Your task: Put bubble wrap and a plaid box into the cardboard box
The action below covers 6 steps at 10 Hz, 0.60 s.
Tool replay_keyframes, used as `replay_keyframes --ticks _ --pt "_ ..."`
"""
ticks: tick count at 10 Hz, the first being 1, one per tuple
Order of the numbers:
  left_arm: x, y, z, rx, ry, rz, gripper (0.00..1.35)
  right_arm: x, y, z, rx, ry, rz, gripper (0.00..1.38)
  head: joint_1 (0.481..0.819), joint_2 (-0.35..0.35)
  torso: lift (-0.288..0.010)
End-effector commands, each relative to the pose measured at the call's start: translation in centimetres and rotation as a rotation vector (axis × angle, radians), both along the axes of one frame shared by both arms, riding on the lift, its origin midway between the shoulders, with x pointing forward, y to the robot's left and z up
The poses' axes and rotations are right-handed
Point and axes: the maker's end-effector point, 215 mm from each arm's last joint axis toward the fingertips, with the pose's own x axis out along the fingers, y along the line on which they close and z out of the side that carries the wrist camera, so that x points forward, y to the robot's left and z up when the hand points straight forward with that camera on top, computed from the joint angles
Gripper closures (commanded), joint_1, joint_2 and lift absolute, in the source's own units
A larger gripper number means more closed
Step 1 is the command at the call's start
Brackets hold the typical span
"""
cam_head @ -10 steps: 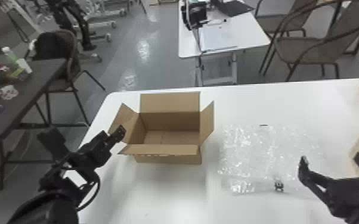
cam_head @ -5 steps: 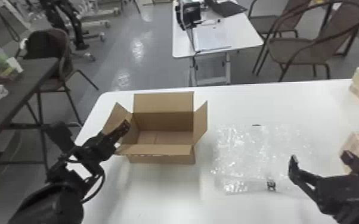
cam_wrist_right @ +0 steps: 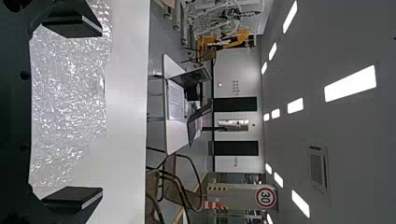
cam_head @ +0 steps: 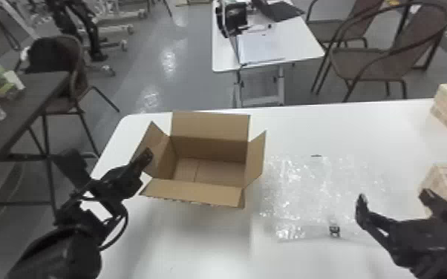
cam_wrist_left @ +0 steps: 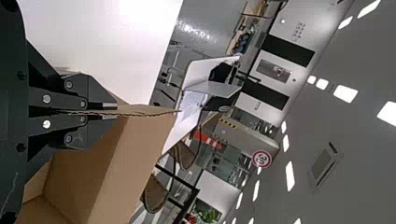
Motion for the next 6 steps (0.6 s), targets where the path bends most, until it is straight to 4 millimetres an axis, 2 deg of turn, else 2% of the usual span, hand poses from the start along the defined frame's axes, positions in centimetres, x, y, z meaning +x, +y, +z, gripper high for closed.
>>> replay_keyframes --ticks 1,3,6 --pt "0.1 0.2 0.7 0.0 -0.031 0.017 1.22 0.0 0.0 -0.1 0.001 0.002 0.002 0.1 0.695 0.2 -0.109" --pt "0.3 0.1 2.3 -0.006 -0.079 0.028 1.22 0.0 0.1 -0.1 0.002 0.002 0.006 0.1 0.695 0.203 -0.109" --pt "-0.3 0.2 5.7 0.083 -0.128 0.034 1.22 0.0 0.1 -0.1 0.002 0.002 0.006 0.1 0.695 0.203 -0.109"
